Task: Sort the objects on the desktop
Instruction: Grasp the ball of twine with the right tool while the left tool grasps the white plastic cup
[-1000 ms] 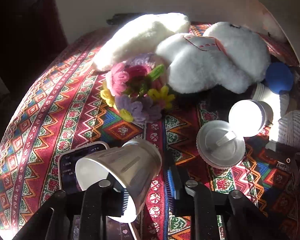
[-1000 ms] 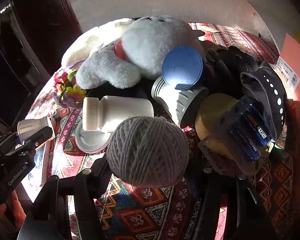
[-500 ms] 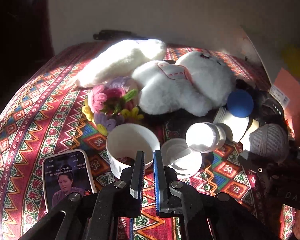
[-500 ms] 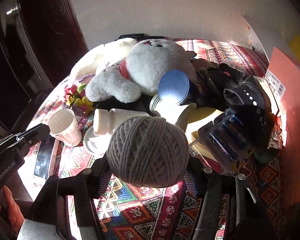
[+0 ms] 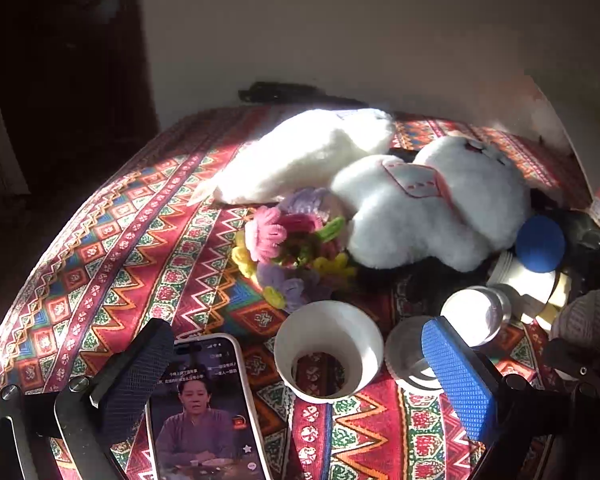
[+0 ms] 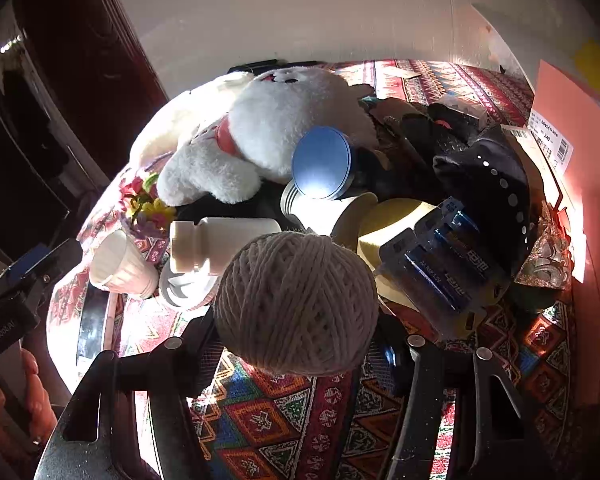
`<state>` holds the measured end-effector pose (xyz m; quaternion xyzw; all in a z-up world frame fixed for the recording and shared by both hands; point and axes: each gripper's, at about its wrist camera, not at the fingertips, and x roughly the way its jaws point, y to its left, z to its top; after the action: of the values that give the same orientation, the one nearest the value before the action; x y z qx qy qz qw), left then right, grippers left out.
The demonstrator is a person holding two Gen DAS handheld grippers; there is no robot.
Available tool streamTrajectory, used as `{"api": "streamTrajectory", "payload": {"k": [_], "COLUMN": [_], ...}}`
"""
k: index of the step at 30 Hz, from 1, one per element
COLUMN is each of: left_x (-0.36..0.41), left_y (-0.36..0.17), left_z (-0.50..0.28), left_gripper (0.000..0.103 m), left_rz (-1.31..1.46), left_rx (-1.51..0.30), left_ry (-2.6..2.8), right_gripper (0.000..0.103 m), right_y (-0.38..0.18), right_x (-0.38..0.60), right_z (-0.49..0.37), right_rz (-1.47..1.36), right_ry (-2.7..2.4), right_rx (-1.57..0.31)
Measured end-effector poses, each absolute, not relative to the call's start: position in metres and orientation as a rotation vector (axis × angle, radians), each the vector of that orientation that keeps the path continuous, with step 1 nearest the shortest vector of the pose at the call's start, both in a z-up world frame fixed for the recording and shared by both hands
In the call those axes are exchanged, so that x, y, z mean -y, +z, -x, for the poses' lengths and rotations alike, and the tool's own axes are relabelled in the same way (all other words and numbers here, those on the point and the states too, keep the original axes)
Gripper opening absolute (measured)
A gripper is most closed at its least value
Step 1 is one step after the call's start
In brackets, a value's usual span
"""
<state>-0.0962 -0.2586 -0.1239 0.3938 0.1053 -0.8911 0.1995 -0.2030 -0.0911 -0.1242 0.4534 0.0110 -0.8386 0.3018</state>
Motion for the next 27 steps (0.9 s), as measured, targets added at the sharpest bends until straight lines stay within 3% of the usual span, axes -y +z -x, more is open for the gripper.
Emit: {"api": "streamTrajectory", "payload": {"k": [10,12,13,14,19,27], "left_x": [0.271,0.271,0.272,0.274,0.280,0.249], "left_y": [-0.149,-0.154,-0.156,-0.157,-0.144,-0.106], "left_z": [0.126,0.130,0.131,0.130,0.115,0.090], "left_gripper": [0.102,0.092,0.062,0.059,0.058,0.058], "left_rz": [-1.178,-1.204,-1.220,-1.229,-1.154,-1.042], "left_rx": [-0.163,-0.172,-0.197,-0.232,-0.351,-0.365], "left_ry": [-2.379,-2.383,-2.387,-2.390,-2.417,-2.522], "right_gripper": [0.065,0.065,0.065,0.065,0.065,0.065], "right_y": [-0.130,-0.130,-0.130,-0.128,-0.118,-0.097], "right_x": [0.097,0.097,0.096,0.095,0.089,0.069], "right_z": [0.210,0.211,0.210,0.210,0.205,0.186], "right_rz": [-1.227,-1.226,-1.222,-1.216,-1.184,-1.148], "right_ry": [-2.192,-2.192,-2.193,-2.194,-2.200,-2.217], "right_rx": [-0.056,-0.062,-0.062,-0.063,-0.052,0.003]}}
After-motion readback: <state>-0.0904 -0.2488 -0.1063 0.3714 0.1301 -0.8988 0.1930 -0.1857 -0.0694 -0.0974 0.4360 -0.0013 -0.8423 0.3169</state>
